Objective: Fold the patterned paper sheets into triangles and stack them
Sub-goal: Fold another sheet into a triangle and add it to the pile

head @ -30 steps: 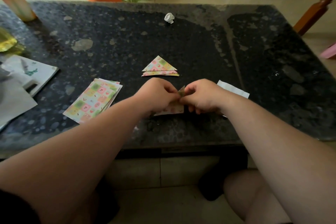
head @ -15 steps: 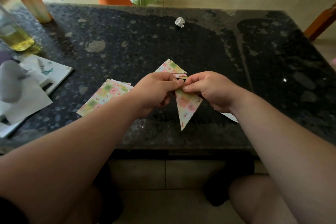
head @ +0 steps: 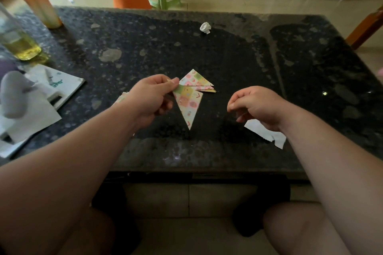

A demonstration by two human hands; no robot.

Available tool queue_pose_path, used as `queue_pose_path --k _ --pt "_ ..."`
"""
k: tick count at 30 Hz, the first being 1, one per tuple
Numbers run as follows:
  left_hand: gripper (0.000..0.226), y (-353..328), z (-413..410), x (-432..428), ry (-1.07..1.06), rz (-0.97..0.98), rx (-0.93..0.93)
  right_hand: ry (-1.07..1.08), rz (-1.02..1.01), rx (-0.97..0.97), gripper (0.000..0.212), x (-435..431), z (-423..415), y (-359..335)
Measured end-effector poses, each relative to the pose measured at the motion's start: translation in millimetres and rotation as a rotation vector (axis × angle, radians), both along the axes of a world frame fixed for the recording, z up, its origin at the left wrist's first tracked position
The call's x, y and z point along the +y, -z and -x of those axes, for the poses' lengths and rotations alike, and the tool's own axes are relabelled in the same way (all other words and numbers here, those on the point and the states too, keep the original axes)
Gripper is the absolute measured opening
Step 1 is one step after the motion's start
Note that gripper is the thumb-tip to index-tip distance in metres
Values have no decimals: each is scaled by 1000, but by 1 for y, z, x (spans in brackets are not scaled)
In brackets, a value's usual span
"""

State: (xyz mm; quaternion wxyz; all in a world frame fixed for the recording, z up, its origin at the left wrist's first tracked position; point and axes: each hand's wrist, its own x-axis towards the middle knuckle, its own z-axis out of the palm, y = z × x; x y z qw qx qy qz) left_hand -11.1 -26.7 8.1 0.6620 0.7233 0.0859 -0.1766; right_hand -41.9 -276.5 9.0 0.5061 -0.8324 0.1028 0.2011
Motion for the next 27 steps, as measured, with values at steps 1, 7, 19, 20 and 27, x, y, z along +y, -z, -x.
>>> queue_pose_path --k 1,7,19,20,27 --pt "31 2 2 -2 3 6 15 28 -52 -1 15 2 0 2" --pt "26 7 15 -28 51 116 63 -5 -399 31 11 40 4 13" --pt "12 6 15 -30 166 333 282 -18 -510 -68 10 45 4 2" --pt "12 6 15 -30 168 356 297 -26 -526 -74 10 45 4 1" --pt "14 3 14 -28 140 386 317 -82 -469 -91 9 43 5 -6"
